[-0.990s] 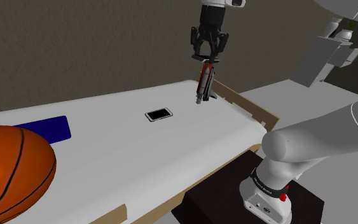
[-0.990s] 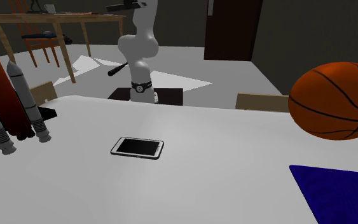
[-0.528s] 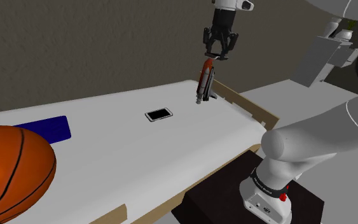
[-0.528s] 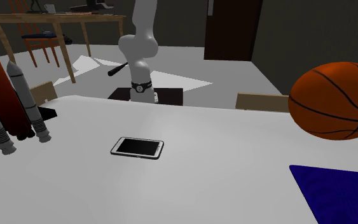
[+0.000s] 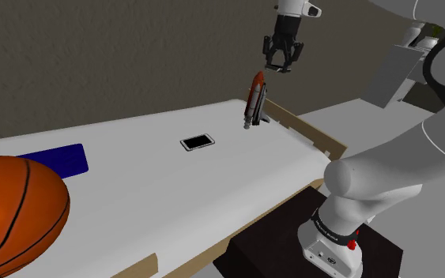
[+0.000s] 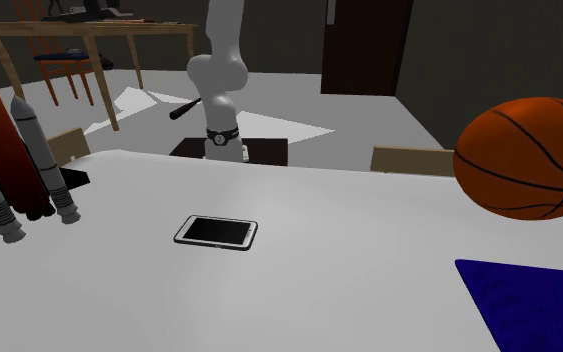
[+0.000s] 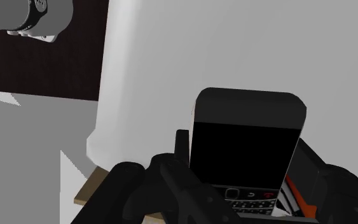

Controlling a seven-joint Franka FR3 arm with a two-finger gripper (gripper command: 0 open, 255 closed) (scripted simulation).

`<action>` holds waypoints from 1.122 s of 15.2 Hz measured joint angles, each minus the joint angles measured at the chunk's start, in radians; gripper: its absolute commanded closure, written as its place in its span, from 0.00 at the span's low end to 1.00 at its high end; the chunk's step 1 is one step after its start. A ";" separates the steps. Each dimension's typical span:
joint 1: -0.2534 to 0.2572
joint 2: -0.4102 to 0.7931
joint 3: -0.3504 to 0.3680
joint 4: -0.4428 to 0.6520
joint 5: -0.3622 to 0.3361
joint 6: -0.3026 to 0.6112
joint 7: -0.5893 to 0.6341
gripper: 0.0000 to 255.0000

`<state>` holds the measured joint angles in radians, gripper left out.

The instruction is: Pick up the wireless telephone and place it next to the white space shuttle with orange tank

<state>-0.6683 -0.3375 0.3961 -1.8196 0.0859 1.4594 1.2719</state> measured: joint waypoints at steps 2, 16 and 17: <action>0.000 -0.007 -0.003 -0.032 0.001 0.025 -0.006 1.00; 0.009 -0.040 0.005 -0.250 0.016 0.212 -0.013 1.00; 0.010 -0.039 0.006 -0.262 0.017 0.224 -0.012 1.00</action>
<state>-0.6584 -0.3769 0.4026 -2.0811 0.1028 1.6832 1.2601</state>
